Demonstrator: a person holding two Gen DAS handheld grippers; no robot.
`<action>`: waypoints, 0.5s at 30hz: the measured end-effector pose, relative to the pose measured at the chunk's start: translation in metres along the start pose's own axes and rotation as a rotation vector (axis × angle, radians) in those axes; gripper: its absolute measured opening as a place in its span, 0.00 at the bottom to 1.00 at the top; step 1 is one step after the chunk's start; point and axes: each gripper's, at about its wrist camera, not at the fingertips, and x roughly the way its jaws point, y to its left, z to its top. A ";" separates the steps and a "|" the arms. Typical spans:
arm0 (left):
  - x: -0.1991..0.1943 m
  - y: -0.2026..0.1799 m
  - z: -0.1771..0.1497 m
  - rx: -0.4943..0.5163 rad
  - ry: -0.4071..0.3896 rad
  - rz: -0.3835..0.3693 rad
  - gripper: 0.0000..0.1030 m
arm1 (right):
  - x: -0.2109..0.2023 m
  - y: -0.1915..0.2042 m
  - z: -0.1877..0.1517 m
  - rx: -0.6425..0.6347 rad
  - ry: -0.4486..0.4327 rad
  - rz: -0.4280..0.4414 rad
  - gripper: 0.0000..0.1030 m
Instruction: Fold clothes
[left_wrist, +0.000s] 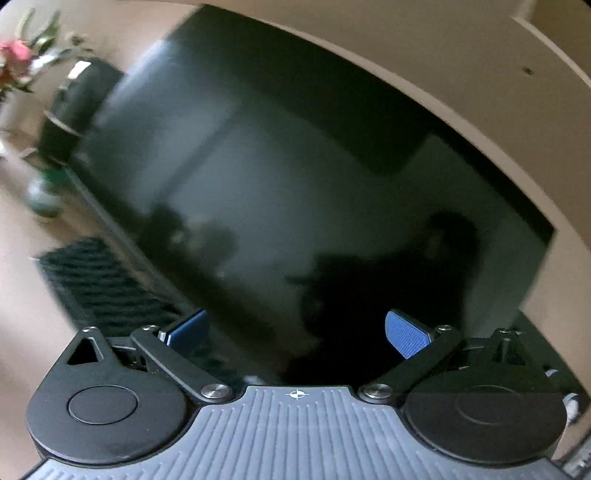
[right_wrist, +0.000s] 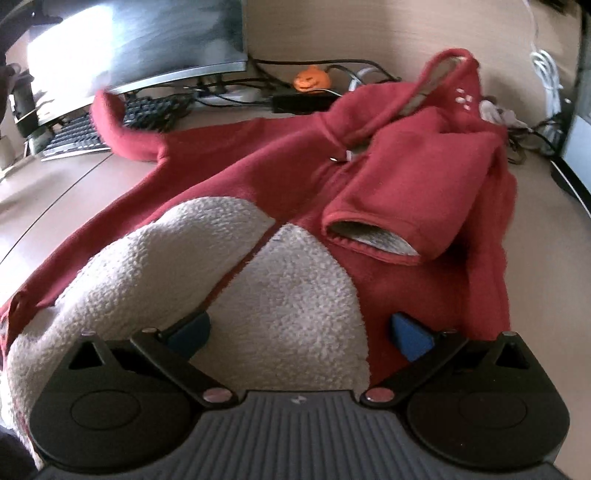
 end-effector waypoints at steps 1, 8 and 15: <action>-0.002 0.002 0.000 0.008 0.024 0.007 1.00 | 0.001 0.002 0.001 -0.006 0.002 0.002 1.00; 0.004 -0.052 -0.084 0.241 0.424 -0.208 1.00 | -0.020 -0.019 0.027 -0.005 -0.095 -0.187 1.00; -0.007 -0.091 -0.172 0.470 0.632 -0.341 1.00 | 0.011 -0.031 0.043 -0.223 -0.006 -0.403 1.00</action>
